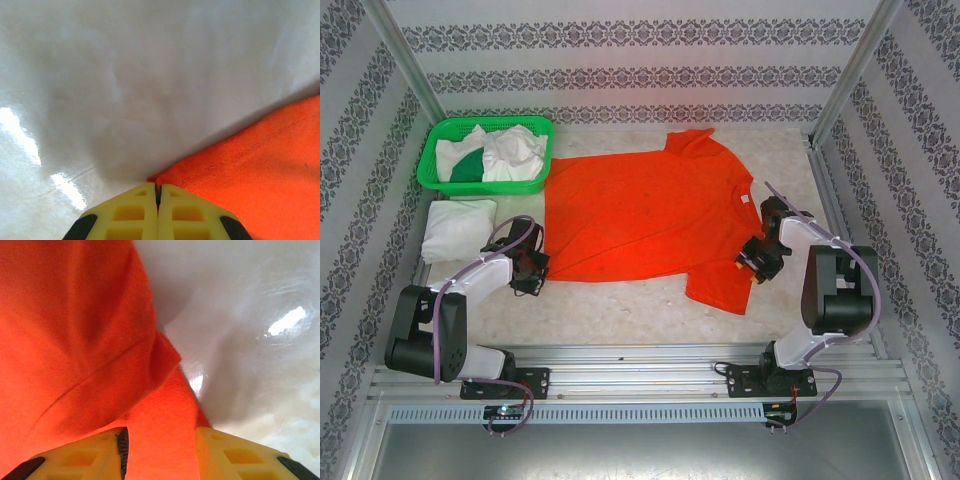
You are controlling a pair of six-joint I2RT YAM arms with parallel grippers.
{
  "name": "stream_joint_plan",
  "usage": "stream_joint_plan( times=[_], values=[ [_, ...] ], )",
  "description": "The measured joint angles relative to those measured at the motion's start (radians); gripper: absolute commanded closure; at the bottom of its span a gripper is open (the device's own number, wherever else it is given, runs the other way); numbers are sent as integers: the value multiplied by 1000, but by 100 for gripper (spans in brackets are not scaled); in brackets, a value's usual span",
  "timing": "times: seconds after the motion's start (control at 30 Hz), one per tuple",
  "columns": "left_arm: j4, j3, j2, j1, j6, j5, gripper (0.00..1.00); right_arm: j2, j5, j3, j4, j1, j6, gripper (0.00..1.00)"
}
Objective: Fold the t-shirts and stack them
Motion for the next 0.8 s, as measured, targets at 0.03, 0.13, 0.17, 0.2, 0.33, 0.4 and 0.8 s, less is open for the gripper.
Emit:
stream_joint_plan(
  times=[0.03,0.13,0.17,0.2,0.33,0.4,0.8],
  values=[
    [1,-1,0,0,-1,0,100,16,0,0,1,0,-3,60],
    [3,-1,0,0,-2,0,100,36,0,21,-9,0,-15,74],
    [3,-1,0,0,-2,0,100,41,-1,22,-8,0,-19,80],
    [3,-1,0,0,-2,0,100,43,-1,23,-10,0,-24,89],
    [3,-1,0,0,-2,-1,100,32,-14,11,7,0,-12,100],
    [3,-1,0,0,-2,-1,100,10,-18,-11,27,0,-8,100],
    [-2,47,6,0,1,-8,100,-285,31,-136,-87,4,52,100]
  ],
)
